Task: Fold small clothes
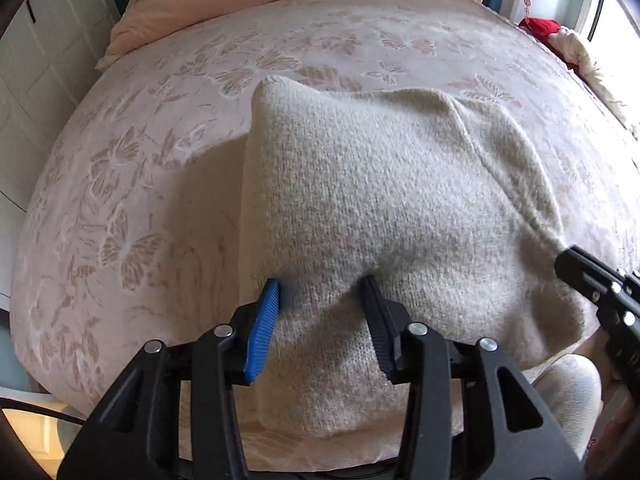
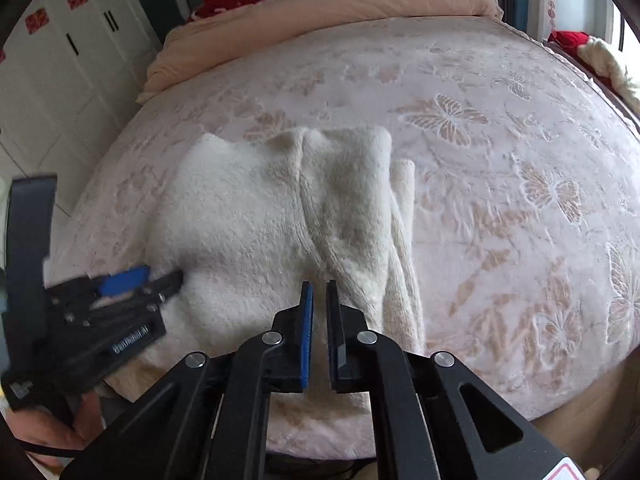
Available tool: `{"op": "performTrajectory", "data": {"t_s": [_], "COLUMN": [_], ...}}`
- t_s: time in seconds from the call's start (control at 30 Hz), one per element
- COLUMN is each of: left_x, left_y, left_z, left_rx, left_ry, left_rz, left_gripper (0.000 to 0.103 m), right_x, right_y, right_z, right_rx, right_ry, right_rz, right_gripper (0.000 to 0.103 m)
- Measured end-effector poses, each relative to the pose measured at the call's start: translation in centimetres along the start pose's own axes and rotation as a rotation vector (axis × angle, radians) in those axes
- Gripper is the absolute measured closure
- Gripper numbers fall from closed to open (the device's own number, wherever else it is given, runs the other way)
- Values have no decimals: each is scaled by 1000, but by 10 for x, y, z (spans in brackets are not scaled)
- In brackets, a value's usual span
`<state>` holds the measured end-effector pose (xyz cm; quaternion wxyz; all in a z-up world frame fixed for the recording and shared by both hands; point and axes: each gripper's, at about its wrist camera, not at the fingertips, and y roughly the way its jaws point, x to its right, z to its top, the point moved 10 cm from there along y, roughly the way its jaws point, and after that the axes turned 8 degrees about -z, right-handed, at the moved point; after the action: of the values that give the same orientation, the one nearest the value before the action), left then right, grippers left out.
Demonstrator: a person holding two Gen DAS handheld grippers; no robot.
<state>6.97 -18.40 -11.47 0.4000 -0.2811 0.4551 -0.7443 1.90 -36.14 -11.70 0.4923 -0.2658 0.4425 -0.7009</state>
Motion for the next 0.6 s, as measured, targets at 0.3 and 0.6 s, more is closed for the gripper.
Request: {"op": "performTrajectory", "data": {"t_s": [0.3,0.6], "left_x": [8,5], "left_y": [-4,-17], "left_z": [-5,-9], "left_rx": [-4,-9], "left_ry": [14,-23], "left_rz": [32,-9], "left_gripper": [59,58], "right_x": [-3,-15], "right_y": [-4,-32], "right_z": [-3,11], "right_rx": [-27,-13], "right_ry": [-49,1], "right_rz": [-75,3], "right_gripper": [99,91]}}
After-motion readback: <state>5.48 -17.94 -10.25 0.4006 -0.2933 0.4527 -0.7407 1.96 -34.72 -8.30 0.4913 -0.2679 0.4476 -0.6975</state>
